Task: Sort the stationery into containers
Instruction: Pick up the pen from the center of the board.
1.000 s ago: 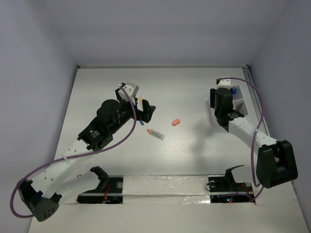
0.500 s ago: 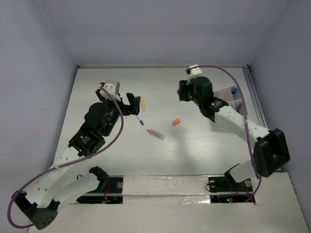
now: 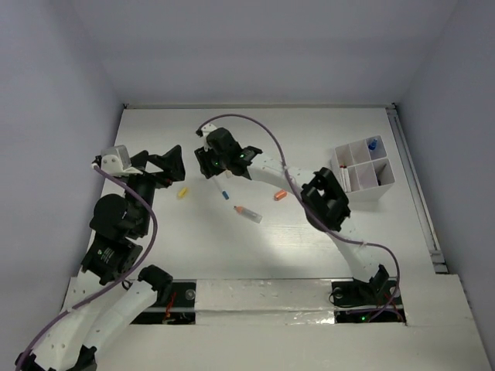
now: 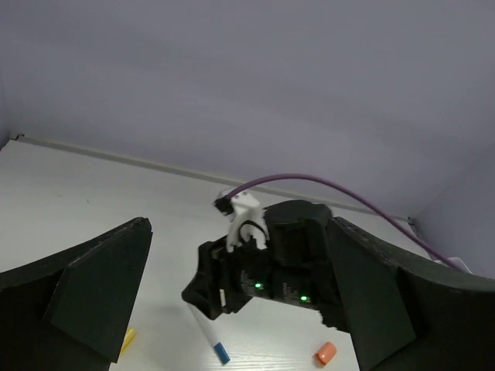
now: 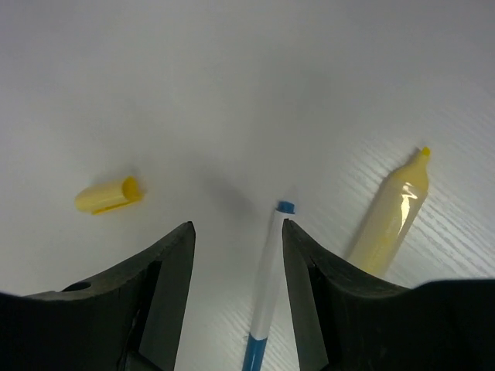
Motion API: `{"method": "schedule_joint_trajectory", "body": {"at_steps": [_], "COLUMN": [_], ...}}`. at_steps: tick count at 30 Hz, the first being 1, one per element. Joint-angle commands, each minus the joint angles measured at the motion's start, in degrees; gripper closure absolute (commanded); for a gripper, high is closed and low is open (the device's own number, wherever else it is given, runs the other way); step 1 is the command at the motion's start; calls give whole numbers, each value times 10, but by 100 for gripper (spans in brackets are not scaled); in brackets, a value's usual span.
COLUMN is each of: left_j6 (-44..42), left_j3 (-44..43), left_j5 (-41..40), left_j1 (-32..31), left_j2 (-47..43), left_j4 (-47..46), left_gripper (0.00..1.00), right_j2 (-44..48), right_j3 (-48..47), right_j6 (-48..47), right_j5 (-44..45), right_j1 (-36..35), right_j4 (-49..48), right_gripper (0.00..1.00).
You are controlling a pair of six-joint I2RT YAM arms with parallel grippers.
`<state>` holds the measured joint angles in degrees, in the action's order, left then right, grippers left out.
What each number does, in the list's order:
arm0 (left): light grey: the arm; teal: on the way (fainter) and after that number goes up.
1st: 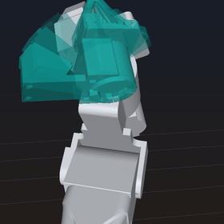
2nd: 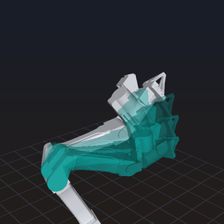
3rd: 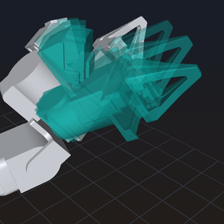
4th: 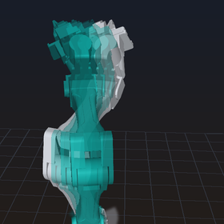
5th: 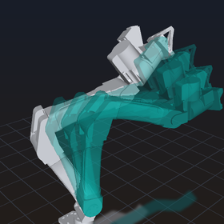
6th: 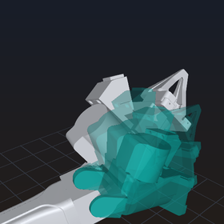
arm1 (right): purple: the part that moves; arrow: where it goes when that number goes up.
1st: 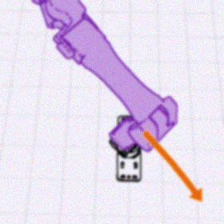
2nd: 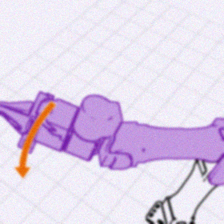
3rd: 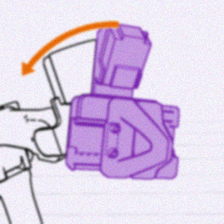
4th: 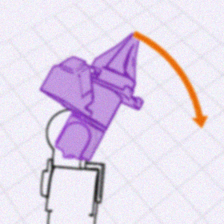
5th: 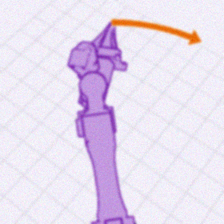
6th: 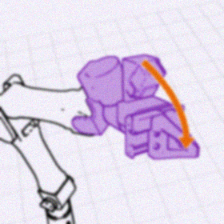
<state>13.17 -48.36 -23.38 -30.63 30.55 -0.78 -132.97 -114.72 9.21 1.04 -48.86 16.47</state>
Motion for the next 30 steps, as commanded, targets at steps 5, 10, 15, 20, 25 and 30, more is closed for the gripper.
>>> {"method": "schedule_joint_trajectory", "body": {"at_steps": [5, 10, 15, 20, 25, 30], "left_j6": [-4, -4, -2, -3, 0, -2], "left_j3": [-9, -8, -7, -4, -7, -3], "left_j5": [47, 53, 64, 66, 87, 103], "left_j1": [1, 7, 7, 7, 13, 13], "left_j2": [30, 27, 18, 7, 12, 3], "left_j4": [-25, -27, -30, -32, -32, -36], "left_gripper": [5, 5, 5, 5, 5, 5], "right_j2": [-98, -117, -129, -150, -115, 45], "right_j3": [-139, -130, -111, -129, -116, -6], "right_j6": [-27, -33, -31, -31, -22, 22], "right_j5": [48, 66, 62, 91, 64, 0], "right_j1": [-4, -21, -33, -38, -38, -10], "right_j4": [124, 137, 133, 133, 36, -180], "right_gripper": [44, 47, 67, 99, 100, 100]}}
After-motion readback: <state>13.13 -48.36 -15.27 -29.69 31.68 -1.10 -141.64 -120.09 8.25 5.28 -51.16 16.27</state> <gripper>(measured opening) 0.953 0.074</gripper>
